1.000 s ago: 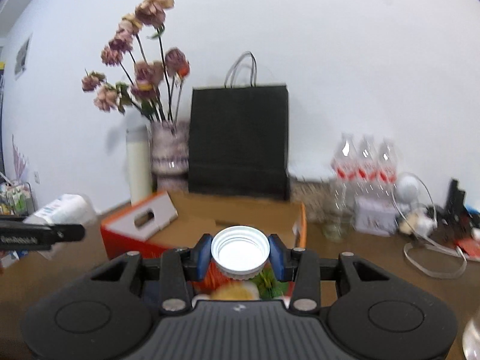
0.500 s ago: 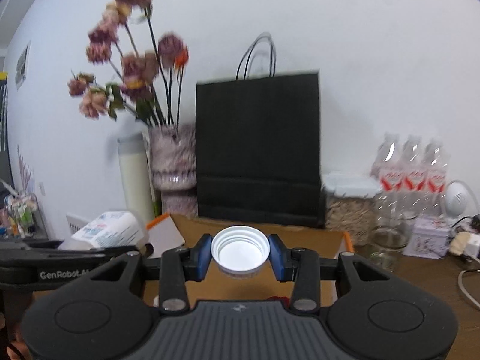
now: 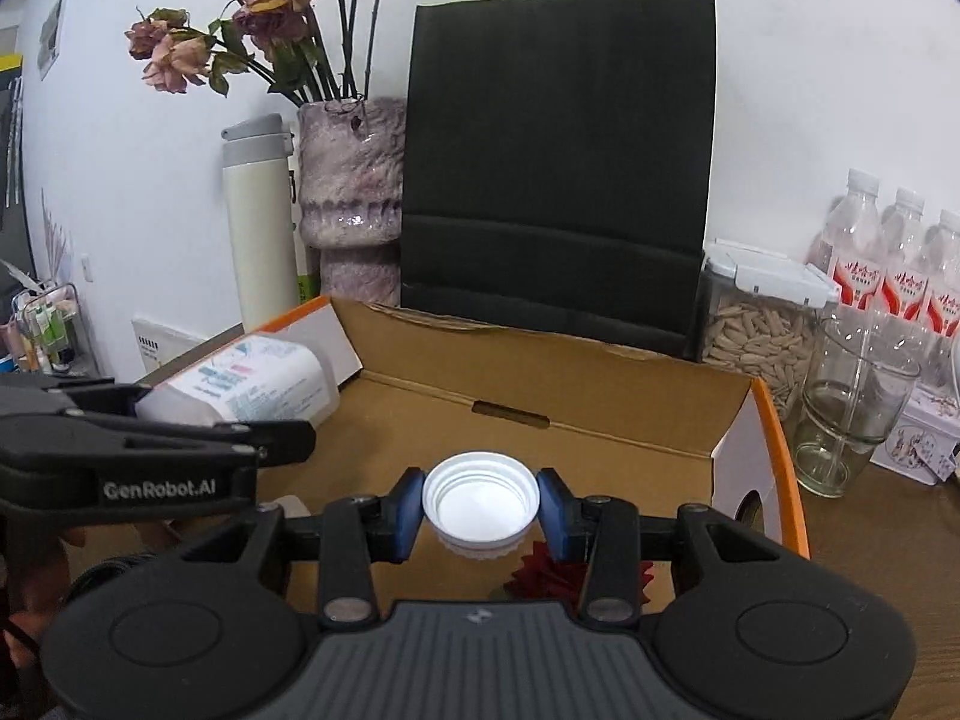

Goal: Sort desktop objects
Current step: 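Carry the tub and cap into the box and open both tools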

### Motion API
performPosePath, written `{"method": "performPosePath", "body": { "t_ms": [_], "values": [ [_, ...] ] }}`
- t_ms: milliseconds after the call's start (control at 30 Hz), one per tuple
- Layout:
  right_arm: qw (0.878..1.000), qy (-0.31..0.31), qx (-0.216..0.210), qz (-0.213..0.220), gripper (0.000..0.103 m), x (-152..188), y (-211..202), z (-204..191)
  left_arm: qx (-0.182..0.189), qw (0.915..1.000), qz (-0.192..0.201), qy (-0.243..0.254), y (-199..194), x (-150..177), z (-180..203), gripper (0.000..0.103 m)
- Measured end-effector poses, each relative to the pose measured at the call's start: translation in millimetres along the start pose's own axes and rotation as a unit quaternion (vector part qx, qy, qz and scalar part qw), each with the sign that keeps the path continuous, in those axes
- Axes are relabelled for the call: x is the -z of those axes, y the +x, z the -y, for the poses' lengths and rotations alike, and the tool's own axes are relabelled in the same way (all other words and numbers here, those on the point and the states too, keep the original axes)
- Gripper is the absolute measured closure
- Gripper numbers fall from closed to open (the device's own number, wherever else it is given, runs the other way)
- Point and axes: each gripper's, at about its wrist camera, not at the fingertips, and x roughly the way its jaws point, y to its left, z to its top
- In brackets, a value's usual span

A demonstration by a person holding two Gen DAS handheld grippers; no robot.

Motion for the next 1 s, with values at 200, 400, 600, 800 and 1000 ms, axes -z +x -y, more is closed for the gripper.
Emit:
{"method": "performPosePath", "body": {
  "t_ms": [200,400,600,800,1000],
  "values": [
    [1.0,-0.006,0.006,-0.004,0.064,2.9,1.4,-1.8,-0.001,0.9999,-0.002,0.014,-0.6,4.6,5.2,0.037],
    [1.0,-0.006,0.006,-0.002,0.064,2.7,0.8,-1.5,-0.004,0.9996,0.004,0.028,-1.8,5.3,8.9,0.036],
    [1.0,0.009,0.021,0.005,0.04,2.5,-2.5,2.1,-0.023,0.9985,0.031,0.04,-9.9,4.1,14.3,0.021],
    [0.999,0.041,0.021,0.016,0.005,0.3,-11.3,11.1,-0.037,0.997,0.069,0.002,-19.0,-1.2,5.4,0.0],
    [0.999,0.035,0.014,0.027,0.001,-2.8,-19.1,5.2,-0.037,0.9958,0.084,-0.002,-23.5,-4.0,6.2,0.0]
  ]
}}
